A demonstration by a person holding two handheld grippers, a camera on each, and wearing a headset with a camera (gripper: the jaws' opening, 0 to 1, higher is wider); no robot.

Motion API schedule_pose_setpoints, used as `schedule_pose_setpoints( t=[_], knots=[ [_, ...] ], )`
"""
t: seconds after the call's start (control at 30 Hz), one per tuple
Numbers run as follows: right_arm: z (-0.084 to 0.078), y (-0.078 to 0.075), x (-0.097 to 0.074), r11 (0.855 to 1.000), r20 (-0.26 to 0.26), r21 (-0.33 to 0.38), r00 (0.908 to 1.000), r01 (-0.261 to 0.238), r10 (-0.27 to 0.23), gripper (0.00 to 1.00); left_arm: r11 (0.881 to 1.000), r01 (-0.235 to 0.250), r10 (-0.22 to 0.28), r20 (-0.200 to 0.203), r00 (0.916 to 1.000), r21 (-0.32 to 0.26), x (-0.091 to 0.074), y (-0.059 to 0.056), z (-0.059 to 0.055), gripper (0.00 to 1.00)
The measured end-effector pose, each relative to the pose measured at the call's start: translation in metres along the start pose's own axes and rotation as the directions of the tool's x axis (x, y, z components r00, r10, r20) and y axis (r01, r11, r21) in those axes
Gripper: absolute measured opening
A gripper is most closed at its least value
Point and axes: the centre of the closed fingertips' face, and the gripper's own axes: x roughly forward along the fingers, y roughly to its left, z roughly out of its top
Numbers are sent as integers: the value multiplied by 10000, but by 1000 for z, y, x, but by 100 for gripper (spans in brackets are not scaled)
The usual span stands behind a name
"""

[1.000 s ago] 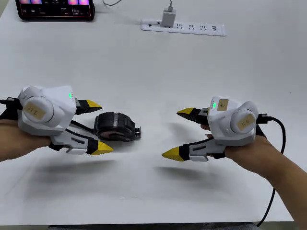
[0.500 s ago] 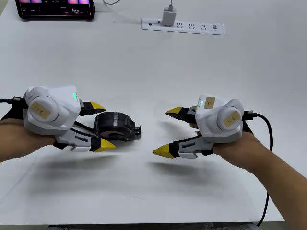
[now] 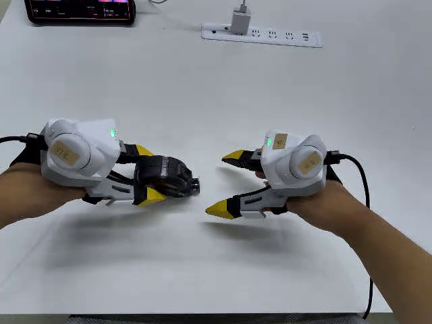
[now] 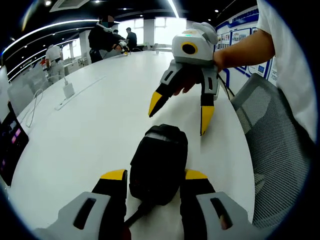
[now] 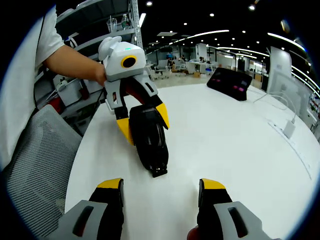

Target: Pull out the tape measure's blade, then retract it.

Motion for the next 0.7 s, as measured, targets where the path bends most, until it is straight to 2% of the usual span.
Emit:
schedule_pose_setpoints(
  t=[0.23,0.7],
  knots=[
    [0,0,7,9999,-25,-92,9999,-130,129,55,9999,136,-136,-39,9999,30,2,-2,-1,33],
    [2,-1,19,9987,43,-413,9995,-315,317,45,9999,148,-147,-78,9999,52,3,-1,-2,33]
  ],
)
